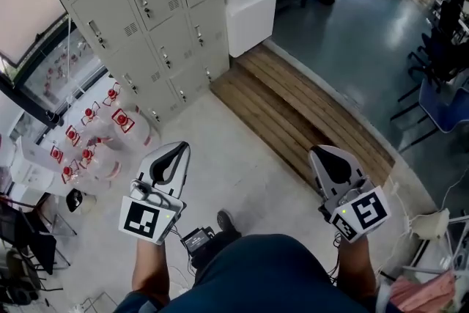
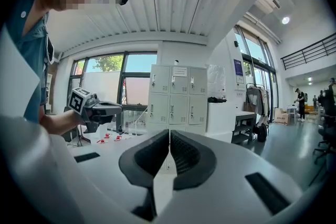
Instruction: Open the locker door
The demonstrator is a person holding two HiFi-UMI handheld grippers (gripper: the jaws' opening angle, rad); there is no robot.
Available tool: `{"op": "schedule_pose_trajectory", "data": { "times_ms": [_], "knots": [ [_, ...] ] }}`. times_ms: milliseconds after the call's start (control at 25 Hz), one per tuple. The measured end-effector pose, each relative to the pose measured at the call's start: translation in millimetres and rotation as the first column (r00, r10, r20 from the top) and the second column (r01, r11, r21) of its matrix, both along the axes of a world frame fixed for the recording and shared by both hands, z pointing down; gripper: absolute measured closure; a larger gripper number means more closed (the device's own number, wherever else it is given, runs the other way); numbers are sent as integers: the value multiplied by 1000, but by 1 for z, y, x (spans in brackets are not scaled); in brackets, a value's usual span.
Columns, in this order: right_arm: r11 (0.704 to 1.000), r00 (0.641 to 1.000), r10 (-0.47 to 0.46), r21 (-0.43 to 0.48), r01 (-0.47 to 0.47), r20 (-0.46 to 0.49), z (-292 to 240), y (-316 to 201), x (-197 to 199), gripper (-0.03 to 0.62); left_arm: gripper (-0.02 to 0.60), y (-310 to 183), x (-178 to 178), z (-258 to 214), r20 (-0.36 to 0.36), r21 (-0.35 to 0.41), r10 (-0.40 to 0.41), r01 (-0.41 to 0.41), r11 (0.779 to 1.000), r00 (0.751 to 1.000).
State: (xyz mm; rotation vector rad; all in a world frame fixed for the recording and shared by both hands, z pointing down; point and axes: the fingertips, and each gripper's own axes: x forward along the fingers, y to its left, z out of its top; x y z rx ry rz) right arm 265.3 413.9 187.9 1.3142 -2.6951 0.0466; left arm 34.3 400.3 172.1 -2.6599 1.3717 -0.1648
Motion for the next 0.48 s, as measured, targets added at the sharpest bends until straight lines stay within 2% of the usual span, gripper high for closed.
{"op": "schedule_pose_trajectory", "data": {
  "times_ms": [480],
  "knots": [
    [995,994,102,12,-101,-29,-13,-75,-64,557,565,-95,-72,-5,-28,7,82,-82,997,996]
  ]
}}
